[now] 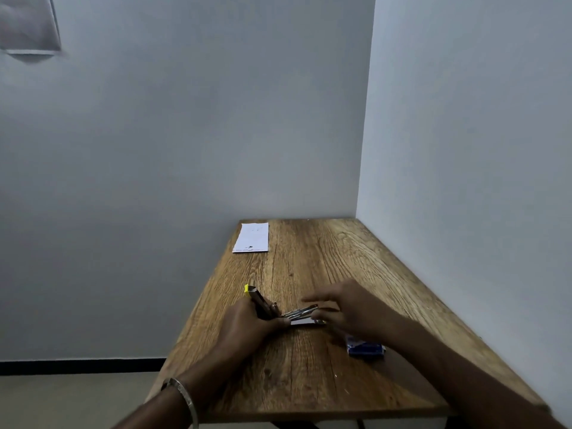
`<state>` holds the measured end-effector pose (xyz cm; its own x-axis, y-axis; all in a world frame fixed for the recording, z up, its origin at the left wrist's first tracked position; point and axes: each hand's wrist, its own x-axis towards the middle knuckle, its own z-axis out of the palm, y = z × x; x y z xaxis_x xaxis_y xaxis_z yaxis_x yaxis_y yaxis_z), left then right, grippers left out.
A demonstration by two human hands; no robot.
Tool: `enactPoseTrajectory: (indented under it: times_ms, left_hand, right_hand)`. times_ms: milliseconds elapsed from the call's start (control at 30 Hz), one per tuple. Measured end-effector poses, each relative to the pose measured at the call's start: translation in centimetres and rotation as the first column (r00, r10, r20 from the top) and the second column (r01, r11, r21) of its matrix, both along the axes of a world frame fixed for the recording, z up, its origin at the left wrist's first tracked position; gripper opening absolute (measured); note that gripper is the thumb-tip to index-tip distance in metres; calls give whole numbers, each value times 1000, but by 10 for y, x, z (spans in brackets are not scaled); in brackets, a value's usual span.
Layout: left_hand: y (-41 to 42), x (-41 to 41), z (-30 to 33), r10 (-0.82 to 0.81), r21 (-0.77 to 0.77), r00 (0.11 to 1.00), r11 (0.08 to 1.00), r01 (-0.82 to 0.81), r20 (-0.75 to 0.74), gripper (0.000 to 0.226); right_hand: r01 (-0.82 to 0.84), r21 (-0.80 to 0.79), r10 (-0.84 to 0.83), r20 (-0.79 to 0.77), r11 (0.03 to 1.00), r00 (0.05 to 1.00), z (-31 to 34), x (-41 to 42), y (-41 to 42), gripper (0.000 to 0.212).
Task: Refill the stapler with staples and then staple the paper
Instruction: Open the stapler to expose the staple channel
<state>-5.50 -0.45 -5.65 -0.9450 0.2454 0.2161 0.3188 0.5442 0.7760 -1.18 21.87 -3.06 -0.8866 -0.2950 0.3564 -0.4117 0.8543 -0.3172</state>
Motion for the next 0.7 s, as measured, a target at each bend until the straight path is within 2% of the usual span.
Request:
enactPoseTrajectory:
  times_ms: [200,433,533,700]
  left_hand:
    - [-7,2,3,-19,11,999,1000,19,26,29]
    - [-29,5,11,-61,113,989,993,46,133,29]
    - [-33,8,14,-84,143,986,988,64,142,22]
    - [-34,12,15,-68,195,986,980,37,151,26]
  right_hand:
    - [20,-22,-20,-21,1000,1000,-8,-1,-11,26]
    - [27,-40,-27,-1,999,1000,-5,-1,-12,25]
    - [38,-36,-38,1,999,999,-5,-1,-13,28]
    - [86,-81,-87,-15,993,996,2,6,-14,30]
